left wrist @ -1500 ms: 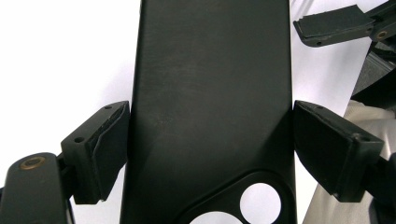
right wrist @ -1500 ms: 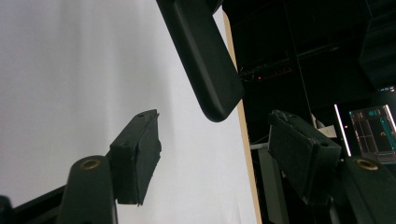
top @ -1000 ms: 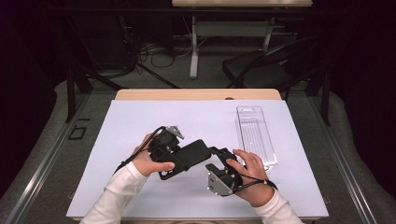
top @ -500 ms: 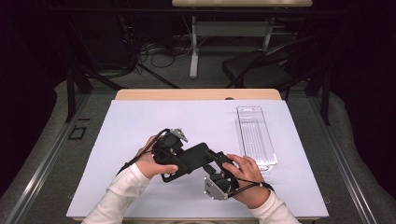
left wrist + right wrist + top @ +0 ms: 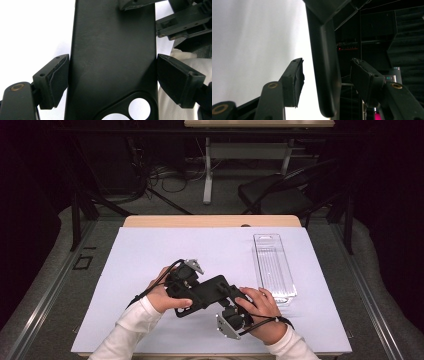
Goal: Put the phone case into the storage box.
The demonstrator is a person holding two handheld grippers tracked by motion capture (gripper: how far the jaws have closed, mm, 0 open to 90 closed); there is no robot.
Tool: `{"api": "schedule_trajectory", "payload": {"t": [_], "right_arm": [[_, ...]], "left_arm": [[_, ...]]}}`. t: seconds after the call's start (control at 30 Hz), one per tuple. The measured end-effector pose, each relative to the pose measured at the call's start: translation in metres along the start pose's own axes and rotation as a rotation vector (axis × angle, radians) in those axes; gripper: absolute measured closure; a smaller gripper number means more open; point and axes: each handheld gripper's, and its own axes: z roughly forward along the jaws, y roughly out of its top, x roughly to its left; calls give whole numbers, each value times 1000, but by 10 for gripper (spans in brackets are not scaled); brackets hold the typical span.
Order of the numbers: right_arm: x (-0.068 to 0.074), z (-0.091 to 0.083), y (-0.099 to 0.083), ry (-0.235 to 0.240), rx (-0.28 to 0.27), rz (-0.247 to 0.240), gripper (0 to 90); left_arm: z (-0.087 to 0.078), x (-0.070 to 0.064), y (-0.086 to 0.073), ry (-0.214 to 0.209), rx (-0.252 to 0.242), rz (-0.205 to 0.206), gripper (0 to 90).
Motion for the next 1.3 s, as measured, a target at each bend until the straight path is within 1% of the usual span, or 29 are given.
{"api": "schedule_trajectory", "payload": {"t": [0.1,0.17,0.33,0.4,0.57,0.6,0.9,1.0,1.03,1.13,1.3], "right_arm": [[1,1,0,-3,-5,-6,441],[1,0,1,-5,2,-11,445],[1,1,1,-17,3,-37,460],[2,1,1,-19,1,-46,468],[3,2,1,-28,19,-71,498],[3,3,1,-31,15,-76,508],[3,3,0,-36,28,-93,569],[4,4,0,-43,24,-98,587],[4,3,0,-43,32,-98,593],[4,3,0,-48,29,-102,610],[5,4,0,-56,31,-123,631]], "left_arm": [[0,-2,0,-2,1,7,146],[0,-3,1,-7,-2,9,146],[0,-6,1,-15,0,16,146],[1,-6,2,-18,-1,11,146],[2,-7,2,-28,-1,12,146],[2,-8,2,-29,-1,10,146],[1,-9,2,-41,-8,13,146],[1,-9,2,-46,-10,13,146],[1,-10,2,-47,-10,12,146],[1,-10,3,-54,-10,14,146],[2,-10,3,-62,-13,14,146]]}}
